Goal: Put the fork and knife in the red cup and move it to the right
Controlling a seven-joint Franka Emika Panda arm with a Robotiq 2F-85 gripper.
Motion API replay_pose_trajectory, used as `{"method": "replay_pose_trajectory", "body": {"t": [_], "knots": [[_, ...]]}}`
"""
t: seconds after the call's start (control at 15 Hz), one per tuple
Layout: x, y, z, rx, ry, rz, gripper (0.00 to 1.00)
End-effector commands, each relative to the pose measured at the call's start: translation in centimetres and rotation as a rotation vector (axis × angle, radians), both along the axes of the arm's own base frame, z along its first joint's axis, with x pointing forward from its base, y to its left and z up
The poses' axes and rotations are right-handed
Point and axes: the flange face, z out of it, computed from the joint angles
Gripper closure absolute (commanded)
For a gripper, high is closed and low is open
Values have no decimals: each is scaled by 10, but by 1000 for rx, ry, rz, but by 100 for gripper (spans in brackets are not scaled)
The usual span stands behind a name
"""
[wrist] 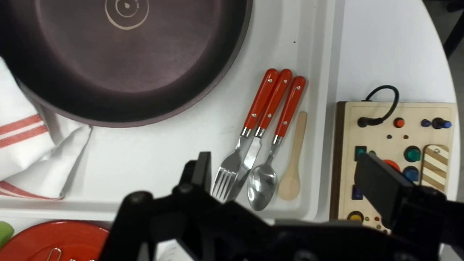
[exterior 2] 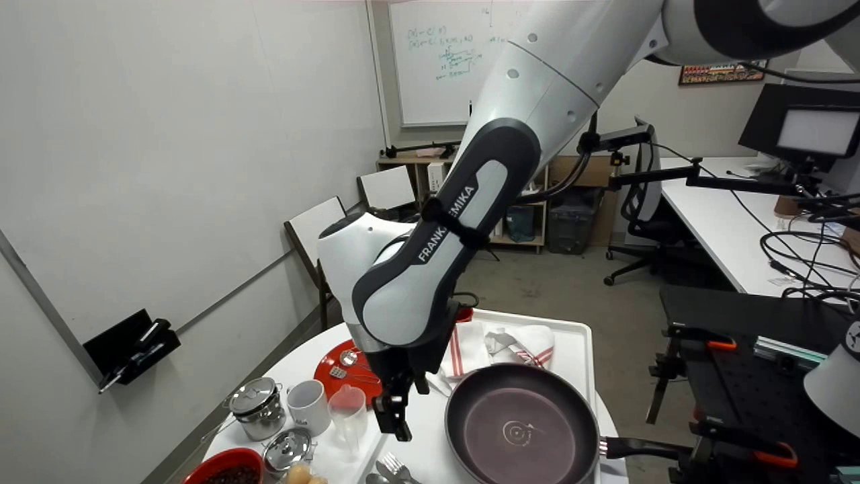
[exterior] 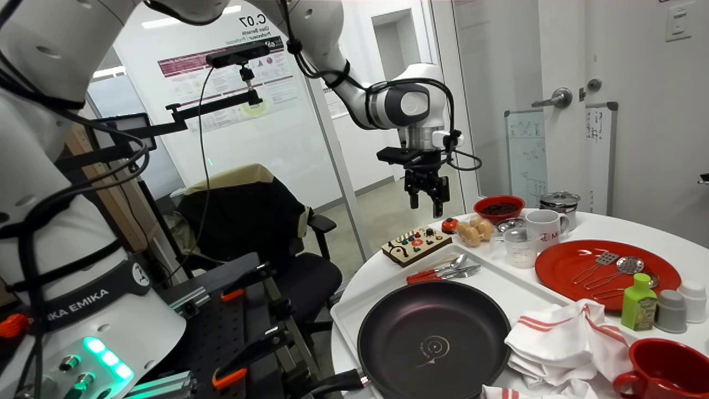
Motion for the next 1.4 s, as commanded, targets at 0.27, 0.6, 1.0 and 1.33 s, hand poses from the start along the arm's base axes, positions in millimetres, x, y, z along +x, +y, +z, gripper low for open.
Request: {"method": "replay_pose_trajectory", "body": {"t": [0.27,0.6,1.0,1.33], "knots": [[21,1,-37,-57,-21,37,0],[37,14,-42,-63,-45,41,0],[34,14,-35,-29,-46,44,0],[34,14,-35,-29,-45,44,0]]}}
